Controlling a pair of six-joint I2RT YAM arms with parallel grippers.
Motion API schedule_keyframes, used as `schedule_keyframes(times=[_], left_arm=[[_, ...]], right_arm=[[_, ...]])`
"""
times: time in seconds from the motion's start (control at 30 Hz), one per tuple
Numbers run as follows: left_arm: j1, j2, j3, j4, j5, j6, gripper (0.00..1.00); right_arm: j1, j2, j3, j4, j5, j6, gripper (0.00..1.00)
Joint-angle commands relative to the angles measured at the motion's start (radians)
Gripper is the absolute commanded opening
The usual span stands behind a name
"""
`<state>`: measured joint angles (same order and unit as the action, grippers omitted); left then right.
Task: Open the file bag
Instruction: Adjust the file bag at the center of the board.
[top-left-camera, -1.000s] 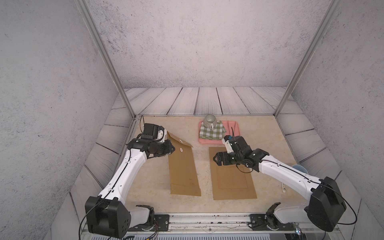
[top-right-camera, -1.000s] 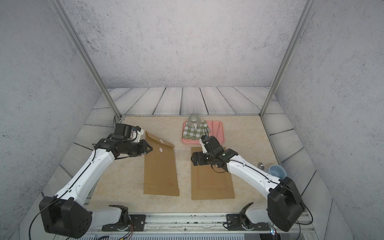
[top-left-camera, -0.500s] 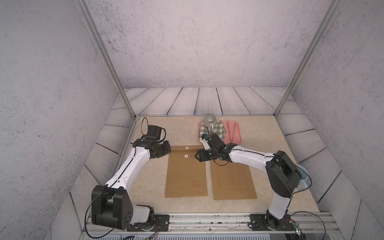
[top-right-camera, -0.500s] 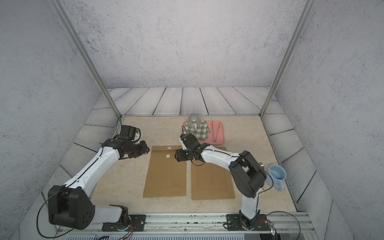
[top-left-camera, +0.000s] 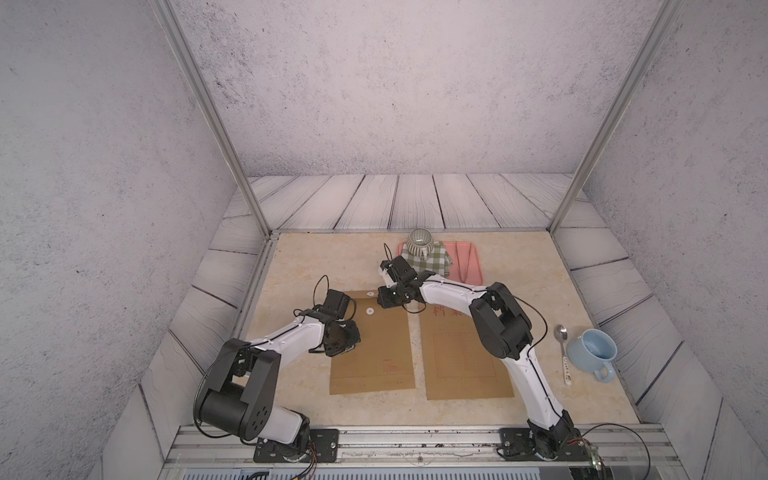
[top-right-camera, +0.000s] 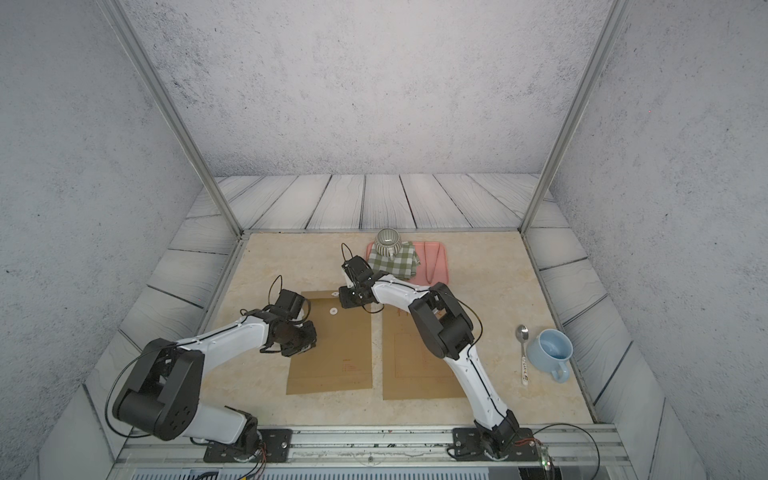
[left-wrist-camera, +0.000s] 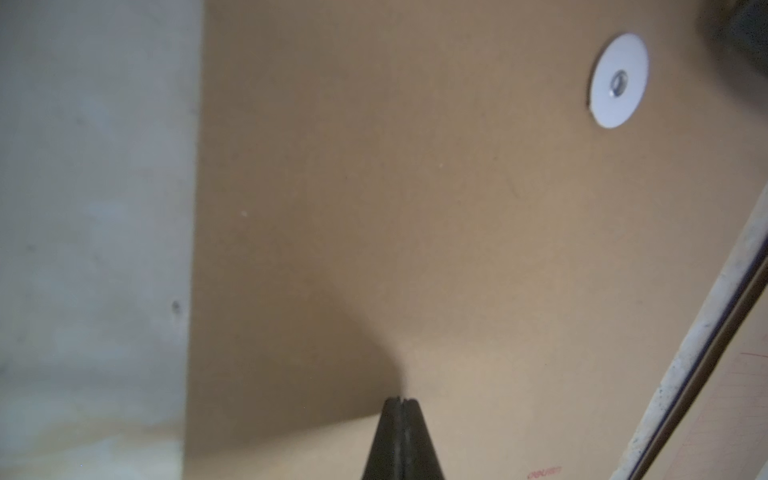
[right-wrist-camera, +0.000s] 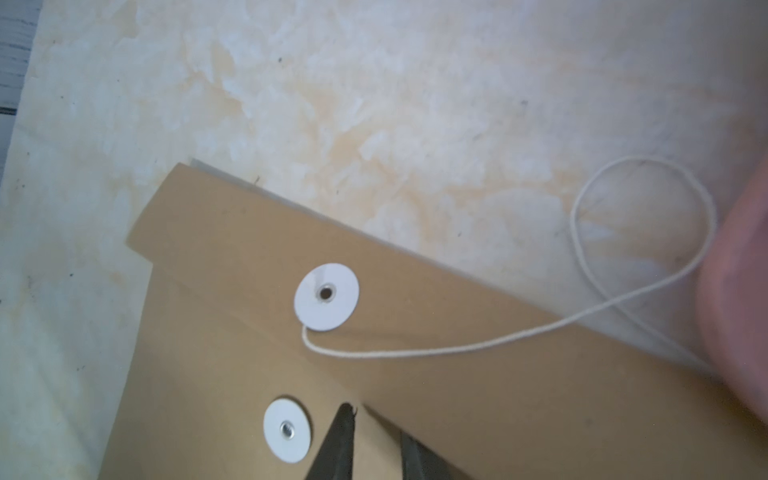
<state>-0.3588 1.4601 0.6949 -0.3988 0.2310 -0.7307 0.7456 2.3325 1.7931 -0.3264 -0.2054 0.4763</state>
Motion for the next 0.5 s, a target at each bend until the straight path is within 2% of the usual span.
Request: schedule_keyframes(times=[0.0, 0.3, 0.47], left_arm=[[-0.011, -0.003, -0.015, 0.015, -0.012, -0.019, 0.00], [-0.022, -0.006, -0.019, -0.018, -0.016, -0.004, 0.00], [-0.025, 0.025, 0.039, -0.049, -0.029, 0.027, 0.00]], right_arm=[[-0.023, 0.029, 0.063, -0.081, 0.042, -0.024, 0.24], [-0.064, 0.180, 0.355, -0.226, 0.056, -0.034, 0.28], [-0.066, 0.277, 0.483, -0.319, 0.053, -0.061, 0.27]])
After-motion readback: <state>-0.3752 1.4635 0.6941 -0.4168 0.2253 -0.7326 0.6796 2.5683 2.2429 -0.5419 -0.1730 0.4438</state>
